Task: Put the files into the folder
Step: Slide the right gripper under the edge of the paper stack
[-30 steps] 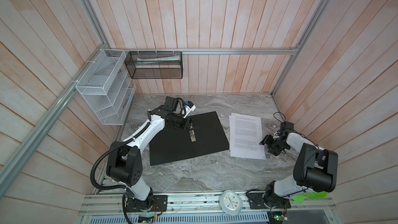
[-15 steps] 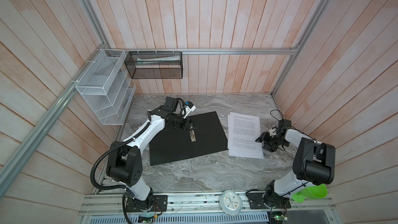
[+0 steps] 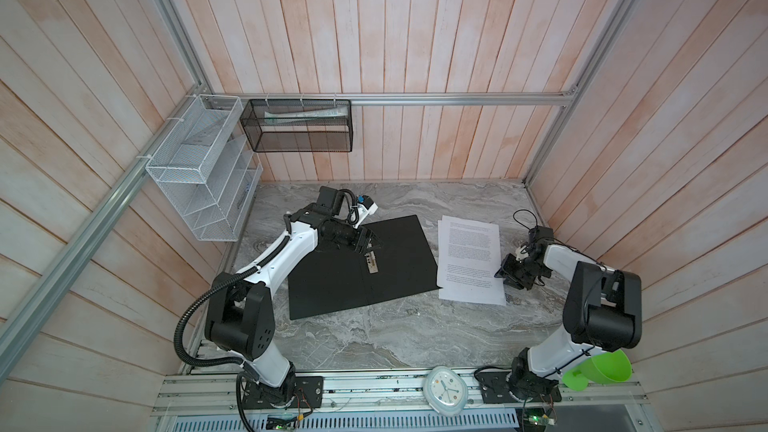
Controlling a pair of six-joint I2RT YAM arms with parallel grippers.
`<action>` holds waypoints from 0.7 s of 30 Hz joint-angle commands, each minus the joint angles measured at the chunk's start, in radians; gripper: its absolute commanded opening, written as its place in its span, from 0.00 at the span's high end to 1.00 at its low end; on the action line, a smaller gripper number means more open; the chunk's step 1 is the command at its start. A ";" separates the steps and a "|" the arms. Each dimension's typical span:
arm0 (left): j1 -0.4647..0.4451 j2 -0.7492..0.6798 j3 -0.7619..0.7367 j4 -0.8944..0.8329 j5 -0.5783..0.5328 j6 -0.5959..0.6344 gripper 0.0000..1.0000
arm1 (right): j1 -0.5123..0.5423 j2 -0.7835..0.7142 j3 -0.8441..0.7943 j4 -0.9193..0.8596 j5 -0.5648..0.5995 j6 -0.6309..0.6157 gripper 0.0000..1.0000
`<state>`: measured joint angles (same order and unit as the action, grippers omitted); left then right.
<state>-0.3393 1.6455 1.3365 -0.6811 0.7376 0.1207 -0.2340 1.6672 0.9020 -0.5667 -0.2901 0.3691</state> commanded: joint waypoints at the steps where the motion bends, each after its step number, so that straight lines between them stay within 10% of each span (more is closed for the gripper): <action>1: 0.002 -0.029 -0.009 0.016 0.031 -0.011 0.41 | 0.016 0.114 -0.080 -0.039 0.052 -0.010 0.73; 14: 0.003 -0.047 0.006 0.003 0.029 -0.017 0.41 | 0.016 0.089 -0.029 -0.058 0.005 -0.037 1.00; 17: 0.003 -0.050 0.005 0.000 0.028 -0.016 0.41 | 0.016 0.053 0.005 -0.092 -0.024 -0.041 1.00; 21: 0.003 -0.046 0.007 -0.002 0.032 -0.009 0.41 | 0.015 -0.023 0.039 -0.159 0.006 -0.014 0.73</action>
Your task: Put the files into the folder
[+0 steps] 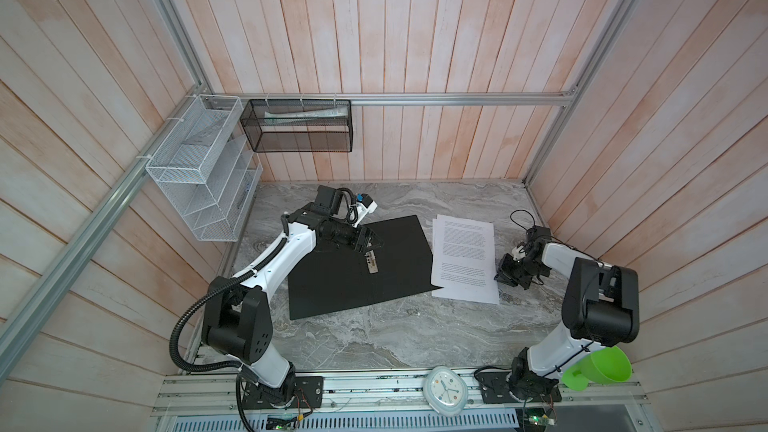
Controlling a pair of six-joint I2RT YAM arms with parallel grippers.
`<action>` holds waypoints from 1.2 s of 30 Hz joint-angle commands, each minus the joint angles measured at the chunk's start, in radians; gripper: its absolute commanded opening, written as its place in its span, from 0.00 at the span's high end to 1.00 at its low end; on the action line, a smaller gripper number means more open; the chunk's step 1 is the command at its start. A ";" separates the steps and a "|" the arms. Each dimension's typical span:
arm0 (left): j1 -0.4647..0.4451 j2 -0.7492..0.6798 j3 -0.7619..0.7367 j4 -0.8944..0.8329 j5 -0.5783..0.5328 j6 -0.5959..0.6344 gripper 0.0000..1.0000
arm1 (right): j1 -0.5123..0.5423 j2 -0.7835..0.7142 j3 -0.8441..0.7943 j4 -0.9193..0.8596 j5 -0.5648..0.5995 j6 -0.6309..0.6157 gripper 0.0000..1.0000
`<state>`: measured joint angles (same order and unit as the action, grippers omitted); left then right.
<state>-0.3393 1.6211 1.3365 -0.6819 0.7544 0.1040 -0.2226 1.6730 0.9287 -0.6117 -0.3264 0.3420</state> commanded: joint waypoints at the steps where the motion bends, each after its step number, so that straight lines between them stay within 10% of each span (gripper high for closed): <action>1: 0.003 -0.020 0.006 0.001 0.016 0.012 0.41 | 0.005 -0.048 0.014 -0.129 0.044 0.027 0.67; 6: -0.004 0.011 0.013 0.017 0.032 0.022 0.41 | 0.006 -0.154 -0.041 -0.140 0.018 0.133 0.44; 19: -0.227 0.252 0.171 0.164 -0.018 -0.048 0.41 | 0.051 -0.442 -0.317 -0.059 -0.185 0.364 0.40; 36: -0.333 0.569 0.491 0.241 -0.040 -0.142 0.41 | 0.099 -0.697 -0.583 0.159 -0.130 0.690 0.40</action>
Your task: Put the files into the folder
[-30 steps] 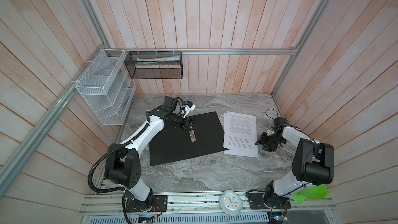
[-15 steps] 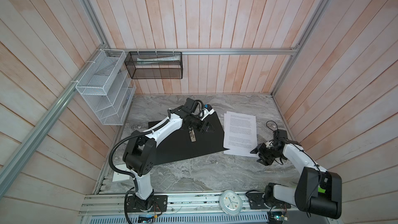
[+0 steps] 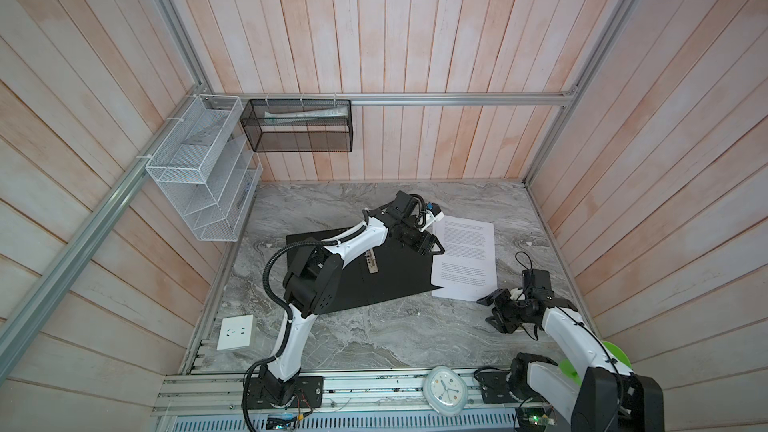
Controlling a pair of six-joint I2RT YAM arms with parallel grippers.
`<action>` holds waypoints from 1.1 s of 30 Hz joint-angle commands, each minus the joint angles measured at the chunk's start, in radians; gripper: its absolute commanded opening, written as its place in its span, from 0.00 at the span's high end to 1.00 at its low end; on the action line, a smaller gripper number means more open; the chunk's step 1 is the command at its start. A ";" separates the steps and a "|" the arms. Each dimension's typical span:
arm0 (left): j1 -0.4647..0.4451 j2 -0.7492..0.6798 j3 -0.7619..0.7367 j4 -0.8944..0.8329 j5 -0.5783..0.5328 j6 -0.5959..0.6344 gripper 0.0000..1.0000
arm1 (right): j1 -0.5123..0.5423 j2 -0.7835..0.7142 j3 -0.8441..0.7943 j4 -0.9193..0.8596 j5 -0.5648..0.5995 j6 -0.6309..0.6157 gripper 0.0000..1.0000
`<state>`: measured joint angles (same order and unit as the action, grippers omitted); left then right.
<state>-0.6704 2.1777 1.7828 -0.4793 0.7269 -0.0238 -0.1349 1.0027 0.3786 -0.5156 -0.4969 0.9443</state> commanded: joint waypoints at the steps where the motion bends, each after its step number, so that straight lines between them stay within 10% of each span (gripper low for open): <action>1: -0.001 0.018 0.050 0.039 -0.014 -0.015 0.41 | 0.010 -0.040 -0.047 0.077 0.052 0.106 0.40; 21: 0.000 0.050 0.074 0.064 0.014 -0.065 0.41 | 0.021 -0.353 -0.320 0.274 0.311 0.411 0.41; 33: 0.023 0.014 0.017 0.073 0.020 -0.069 0.41 | 0.060 -0.146 -0.320 0.458 0.290 0.442 0.41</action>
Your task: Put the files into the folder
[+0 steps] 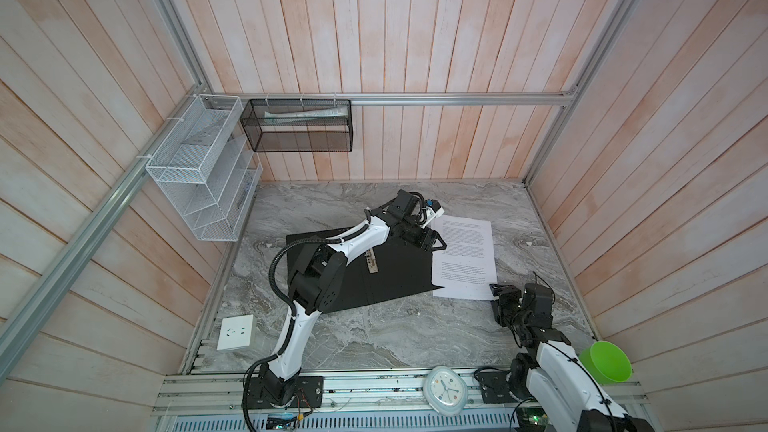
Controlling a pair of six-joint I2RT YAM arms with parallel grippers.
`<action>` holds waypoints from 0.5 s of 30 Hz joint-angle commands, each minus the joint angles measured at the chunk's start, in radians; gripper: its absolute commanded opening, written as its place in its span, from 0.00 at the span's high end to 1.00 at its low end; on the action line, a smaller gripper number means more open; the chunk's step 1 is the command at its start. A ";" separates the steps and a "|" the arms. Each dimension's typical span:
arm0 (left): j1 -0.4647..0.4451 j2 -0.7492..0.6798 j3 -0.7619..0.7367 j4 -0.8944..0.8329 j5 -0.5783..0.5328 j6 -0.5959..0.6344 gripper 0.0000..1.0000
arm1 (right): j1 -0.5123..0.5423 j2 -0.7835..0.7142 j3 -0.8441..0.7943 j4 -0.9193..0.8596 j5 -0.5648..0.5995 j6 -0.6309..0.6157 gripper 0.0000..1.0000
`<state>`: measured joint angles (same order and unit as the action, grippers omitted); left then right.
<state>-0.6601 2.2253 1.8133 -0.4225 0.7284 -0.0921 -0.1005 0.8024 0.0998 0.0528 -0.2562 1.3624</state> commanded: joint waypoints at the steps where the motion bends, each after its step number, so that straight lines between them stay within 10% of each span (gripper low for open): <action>1: 0.015 -0.035 -0.014 0.017 0.018 -0.003 0.41 | 0.045 0.057 -0.031 -0.115 0.061 0.031 0.41; 15: 0.030 -0.045 -0.058 0.033 0.025 -0.017 0.41 | 0.090 0.149 -0.061 0.063 0.160 0.100 0.41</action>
<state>-0.6338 2.2230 1.7710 -0.4061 0.7292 -0.1097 -0.0166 0.9051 0.0917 0.2169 -0.1696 1.4456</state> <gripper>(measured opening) 0.590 0.593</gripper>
